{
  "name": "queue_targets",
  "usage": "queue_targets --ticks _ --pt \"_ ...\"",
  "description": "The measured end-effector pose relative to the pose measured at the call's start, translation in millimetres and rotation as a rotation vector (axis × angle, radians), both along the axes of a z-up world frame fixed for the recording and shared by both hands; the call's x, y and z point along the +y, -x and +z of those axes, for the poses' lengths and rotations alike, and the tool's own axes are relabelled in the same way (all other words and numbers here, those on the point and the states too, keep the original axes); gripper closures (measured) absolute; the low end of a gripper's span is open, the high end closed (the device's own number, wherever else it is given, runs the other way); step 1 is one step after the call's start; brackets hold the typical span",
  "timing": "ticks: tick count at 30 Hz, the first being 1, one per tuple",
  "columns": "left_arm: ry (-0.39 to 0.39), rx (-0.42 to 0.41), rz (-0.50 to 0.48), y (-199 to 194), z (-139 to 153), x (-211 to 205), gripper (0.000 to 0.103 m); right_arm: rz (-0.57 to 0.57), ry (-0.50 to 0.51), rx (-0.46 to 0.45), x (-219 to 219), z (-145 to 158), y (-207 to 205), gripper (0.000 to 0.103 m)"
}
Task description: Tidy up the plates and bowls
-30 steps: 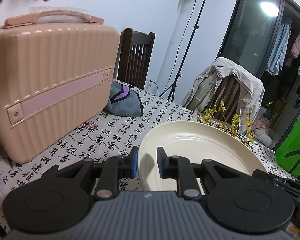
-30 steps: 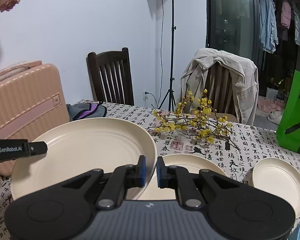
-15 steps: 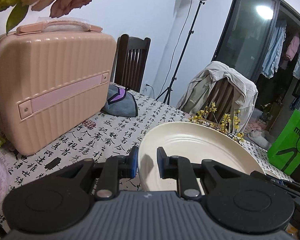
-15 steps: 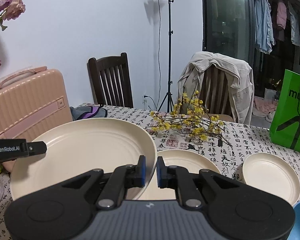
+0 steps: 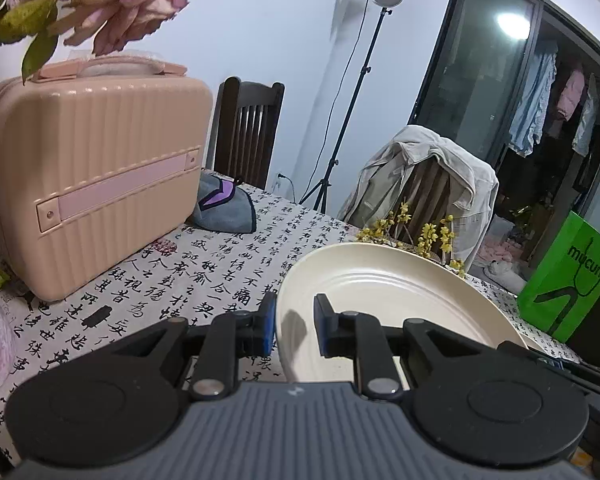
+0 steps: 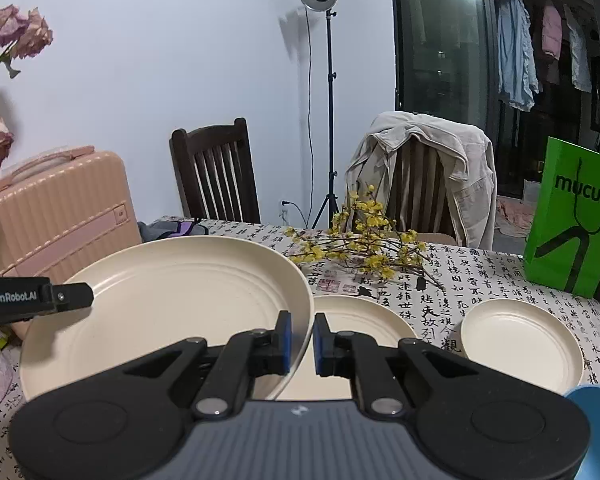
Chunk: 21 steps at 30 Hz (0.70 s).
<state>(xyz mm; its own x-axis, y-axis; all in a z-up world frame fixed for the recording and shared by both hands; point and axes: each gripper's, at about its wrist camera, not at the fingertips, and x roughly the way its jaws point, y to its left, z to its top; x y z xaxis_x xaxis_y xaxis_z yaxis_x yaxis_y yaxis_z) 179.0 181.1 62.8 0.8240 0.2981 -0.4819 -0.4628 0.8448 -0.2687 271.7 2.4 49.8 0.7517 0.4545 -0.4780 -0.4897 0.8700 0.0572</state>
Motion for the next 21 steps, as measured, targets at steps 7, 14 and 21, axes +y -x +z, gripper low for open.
queue_targets --ticks 7,14,21 --pt "-0.012 -0.012 -0.004 8.5 4.7 -14.4 0.083 -0.003 -0.015 -0.006 -15.6 2.8 9.3 0.092" --pt "-0.019 -0.018 -0.013 17.3 6.6 -30.3 0.083 -0.011 -0.027 -0.012 -34.8 4.5 21.3 0.092" --pt "-0.02 -0.022 -0.031 26.3 5.5 -48.2 0.083 -0.025 -0.039 -0.013 -56.3 4.8 32.5 0.092"
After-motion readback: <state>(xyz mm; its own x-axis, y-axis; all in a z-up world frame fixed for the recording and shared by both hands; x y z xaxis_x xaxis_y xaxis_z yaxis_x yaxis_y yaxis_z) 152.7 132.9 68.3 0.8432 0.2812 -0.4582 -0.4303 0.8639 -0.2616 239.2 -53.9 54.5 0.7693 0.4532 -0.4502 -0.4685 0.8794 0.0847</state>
